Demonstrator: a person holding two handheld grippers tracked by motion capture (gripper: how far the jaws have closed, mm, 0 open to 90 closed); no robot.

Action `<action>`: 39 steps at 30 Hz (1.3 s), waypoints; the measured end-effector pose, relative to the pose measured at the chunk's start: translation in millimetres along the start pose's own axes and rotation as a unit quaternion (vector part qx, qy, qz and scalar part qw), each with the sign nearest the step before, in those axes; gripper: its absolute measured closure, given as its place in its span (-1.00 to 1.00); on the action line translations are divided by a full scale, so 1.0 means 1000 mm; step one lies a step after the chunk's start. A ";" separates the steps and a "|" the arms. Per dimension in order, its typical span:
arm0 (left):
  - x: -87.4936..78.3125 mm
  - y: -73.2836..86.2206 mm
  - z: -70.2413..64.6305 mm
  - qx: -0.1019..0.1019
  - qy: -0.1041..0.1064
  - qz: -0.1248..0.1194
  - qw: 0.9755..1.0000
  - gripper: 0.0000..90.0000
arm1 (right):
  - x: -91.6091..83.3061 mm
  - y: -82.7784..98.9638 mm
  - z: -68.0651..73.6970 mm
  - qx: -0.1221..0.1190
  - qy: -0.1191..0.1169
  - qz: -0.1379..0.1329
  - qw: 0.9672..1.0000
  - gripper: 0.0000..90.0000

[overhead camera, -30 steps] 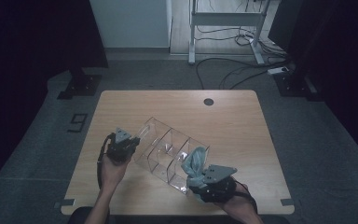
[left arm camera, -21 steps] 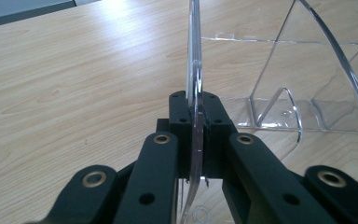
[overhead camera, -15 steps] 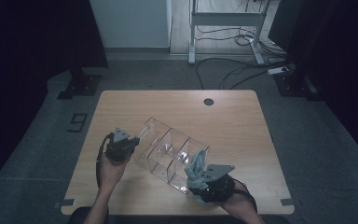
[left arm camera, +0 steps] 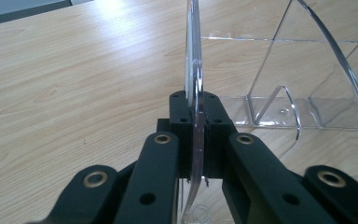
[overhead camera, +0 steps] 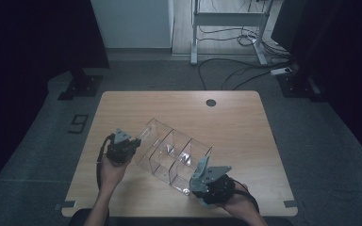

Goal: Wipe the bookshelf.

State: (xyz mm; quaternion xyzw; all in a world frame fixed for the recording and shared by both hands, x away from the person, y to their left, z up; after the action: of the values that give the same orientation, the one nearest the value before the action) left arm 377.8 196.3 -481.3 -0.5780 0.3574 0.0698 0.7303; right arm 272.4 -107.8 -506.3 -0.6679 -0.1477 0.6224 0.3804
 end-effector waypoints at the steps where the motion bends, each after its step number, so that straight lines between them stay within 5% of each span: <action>1: 0.000 0.000 0.000 0.000 0.000 0.000 1.000 0.91 | 0.003 0.002 -0.001 0.001 0.002 0.009 1.000 0.15; 21: -0.001 0.000 0.000 0.017 0.005 0.003 1.000 0.91 | 0.004 0.010 -0.019 0.011 0.019 0.005 1.000 0.14; 39: 0.000 0.000 0.001 0.019 0.011 0.000 1.000 0.91 | 0.001 0.017 -0.057 0.046 0.074 0.000 0.996 0.14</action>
State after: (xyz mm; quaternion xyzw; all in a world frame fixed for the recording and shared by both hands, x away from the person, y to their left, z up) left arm 377.9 197.2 -481.4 -0.5650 0.3664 0.0571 0.7371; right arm 321.4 -137.4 -522.3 -0.6942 -0.0902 0.5772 0.4204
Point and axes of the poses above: each handheld gripper's, and its own axes: x roughly forward along the jaws, y roughly out of its underside, z roughly to its left, the point moved 4 cm from there along x, roughly forward along the jaws, and after that the axes turned 6 degrees about -y, right-handed, at the moved point
